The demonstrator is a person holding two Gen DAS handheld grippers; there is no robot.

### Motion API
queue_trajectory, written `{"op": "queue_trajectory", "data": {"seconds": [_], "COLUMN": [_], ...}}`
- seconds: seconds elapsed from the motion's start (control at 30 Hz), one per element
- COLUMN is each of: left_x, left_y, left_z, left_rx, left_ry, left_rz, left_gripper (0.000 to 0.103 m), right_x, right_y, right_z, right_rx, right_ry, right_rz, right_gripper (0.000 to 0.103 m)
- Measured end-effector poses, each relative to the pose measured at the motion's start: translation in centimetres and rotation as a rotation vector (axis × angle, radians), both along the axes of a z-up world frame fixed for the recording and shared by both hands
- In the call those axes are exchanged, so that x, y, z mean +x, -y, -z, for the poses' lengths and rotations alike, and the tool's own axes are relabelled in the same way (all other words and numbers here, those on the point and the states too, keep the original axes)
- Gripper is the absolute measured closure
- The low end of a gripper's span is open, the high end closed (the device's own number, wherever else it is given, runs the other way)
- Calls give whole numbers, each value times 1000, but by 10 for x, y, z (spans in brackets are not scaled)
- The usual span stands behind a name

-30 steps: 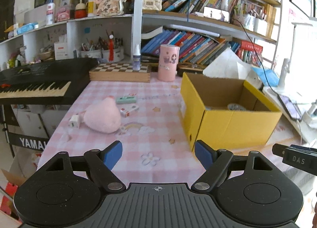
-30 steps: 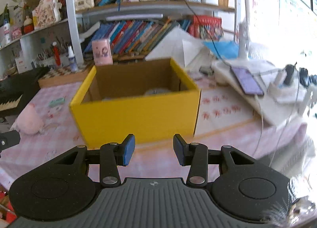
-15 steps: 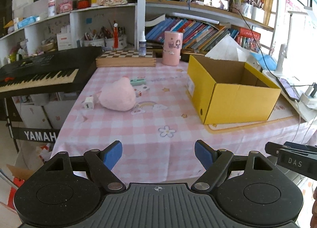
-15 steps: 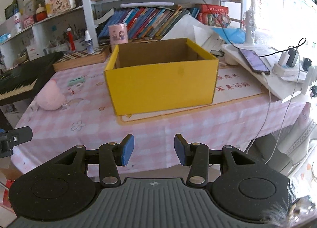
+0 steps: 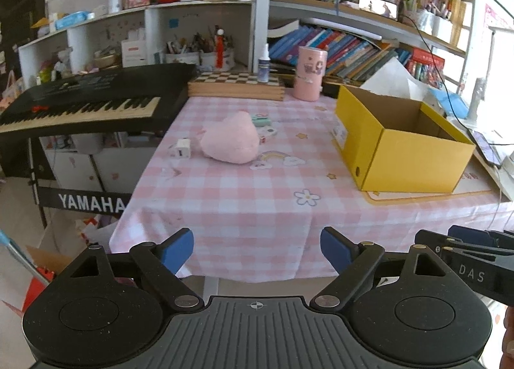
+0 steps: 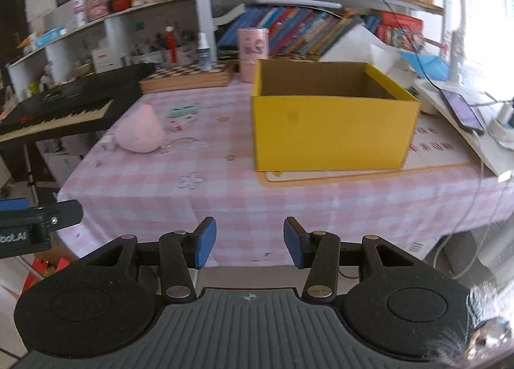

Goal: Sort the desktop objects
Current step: 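Lift both open tools out of the box and back toward the pink plush, then close the left tool on the white charger plug while the right tool grasps the pink plush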

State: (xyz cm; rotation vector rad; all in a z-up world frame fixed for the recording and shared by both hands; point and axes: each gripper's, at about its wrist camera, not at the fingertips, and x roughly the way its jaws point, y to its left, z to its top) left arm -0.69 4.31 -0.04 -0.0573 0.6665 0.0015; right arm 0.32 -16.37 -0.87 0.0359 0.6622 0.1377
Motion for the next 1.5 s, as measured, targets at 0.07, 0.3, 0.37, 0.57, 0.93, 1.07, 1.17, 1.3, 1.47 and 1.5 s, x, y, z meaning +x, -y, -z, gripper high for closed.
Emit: {"op": "queue_trajectory", "data": {"seconds": [0.07, 0.3, 0.37, 0.57, 0.93, 1.07, 1.17, 1.3, 1.47, 1.5], "left_x": [0, 0, 0, 0, 15, 23, 30, 48, 82, 88], "left_y": [-4, -20, -25, -38, -47, -52, -58, -64, -72, -73], "left_z": [0, -2, -3, -3, 2, 8, 12, 17, 17, 17], "left_rx": [-2, -13, -15, -26, -58, -61, -60, -59, -34, -28], "left_ry": [-1, 13, 22, 27, 12, -10, -22, -39, -36, -36], "left_rz": [-10, -48, -59, -82, -104, -122, -143, -159, -173, -176], "left_gripper": [15, 14, 14, 14, 14, 14, 14, 15, 15, 15], "right_x": [1, 7, 8, 13, 26, 35, 45, 65, 102, 109], "right_y": [-4, -18, -23, -38, -50, -54, -59, -70, -81, -82], "right_z": [0, -1, -3, -8, -13, -8, -3, 1, 6, 6], "right_rx": [-2, -4, -7, -17, -42, -43, -39, -35, -27, -24], "right_ry": [4, 2, 9, 26, 36, 26, 13, 2, -19, -19], "right_rz": [-15, -39, -52, -88, -117, -131, -152, -186, -220, -227], "right_gripper": [59, 59, 59, 59, 56, 55, 55, 54, 50, 50]}}
